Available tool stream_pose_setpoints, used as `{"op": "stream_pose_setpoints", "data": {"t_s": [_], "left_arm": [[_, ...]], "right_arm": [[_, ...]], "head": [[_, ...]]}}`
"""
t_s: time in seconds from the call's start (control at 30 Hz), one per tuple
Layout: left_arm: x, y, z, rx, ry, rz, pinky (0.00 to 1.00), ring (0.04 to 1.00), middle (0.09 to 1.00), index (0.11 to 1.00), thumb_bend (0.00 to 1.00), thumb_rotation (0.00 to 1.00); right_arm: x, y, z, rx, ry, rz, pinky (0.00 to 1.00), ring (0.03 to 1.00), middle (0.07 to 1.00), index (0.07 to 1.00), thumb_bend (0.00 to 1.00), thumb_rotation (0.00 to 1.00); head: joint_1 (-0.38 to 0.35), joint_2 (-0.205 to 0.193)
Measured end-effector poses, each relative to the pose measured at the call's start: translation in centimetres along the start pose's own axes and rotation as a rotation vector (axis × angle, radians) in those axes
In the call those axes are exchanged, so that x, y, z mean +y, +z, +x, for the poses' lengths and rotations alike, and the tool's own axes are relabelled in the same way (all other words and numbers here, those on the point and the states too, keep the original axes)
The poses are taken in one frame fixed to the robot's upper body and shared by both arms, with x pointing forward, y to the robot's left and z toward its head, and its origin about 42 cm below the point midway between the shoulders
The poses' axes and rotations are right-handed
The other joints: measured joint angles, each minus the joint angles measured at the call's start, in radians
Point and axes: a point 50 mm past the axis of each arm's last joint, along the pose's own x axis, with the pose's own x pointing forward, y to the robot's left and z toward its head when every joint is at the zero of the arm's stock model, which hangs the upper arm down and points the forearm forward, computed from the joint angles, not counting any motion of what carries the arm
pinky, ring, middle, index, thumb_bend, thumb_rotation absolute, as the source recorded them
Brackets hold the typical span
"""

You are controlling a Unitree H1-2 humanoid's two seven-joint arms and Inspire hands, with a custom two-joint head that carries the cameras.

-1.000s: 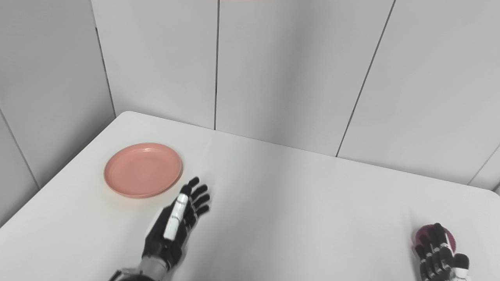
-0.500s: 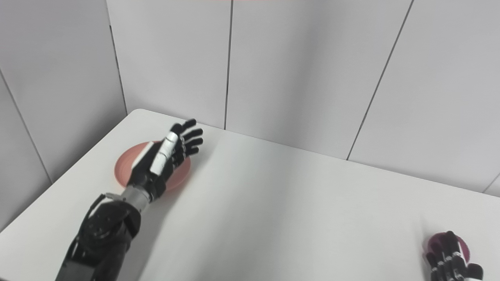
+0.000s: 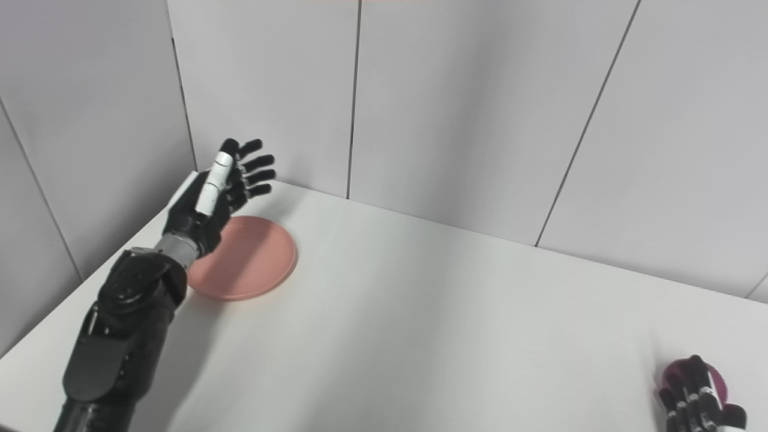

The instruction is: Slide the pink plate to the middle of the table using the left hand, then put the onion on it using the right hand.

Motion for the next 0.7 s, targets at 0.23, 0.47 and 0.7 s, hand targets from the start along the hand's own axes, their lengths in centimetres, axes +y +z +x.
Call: {"op": "stream_pose_setpoints", "data": {"t_s": [0.23,0.47,0.7], "left_arm": [[3.6,-1.3,2.7,0.027,0.076,0.010,0.88,0.835,0.837,0.870,0.89,0.88],[7.1,-3.3,4.1,0.048,0.136,-0.001,0.89,0.861,0.856,0.876,0.90,0.87],[8.7,-5.5,4.2,0.078,0.178,-0.030,0.85,0.836,0.828,0.858,0.90,0.84]], "right_arm": [[-0.1,0.0,0.0,-0.001,-0.001,-0.001,1.00,1.000,0.992,1.000,0.77,1.00],[-0.1,0.0,0.1,-0.003,-0.002,-0.002,1.00,1.000,0.985,1.000,0.76,1.00],[-0.1,-0.1,0.0,-0.006,-0.003,-0.005,1.00,1.000,0.986,1.000,0.77,1.00]], "head": [[-0.008,-0.003],[-0.011,-0.008],[-0.014,-0.009]]}}
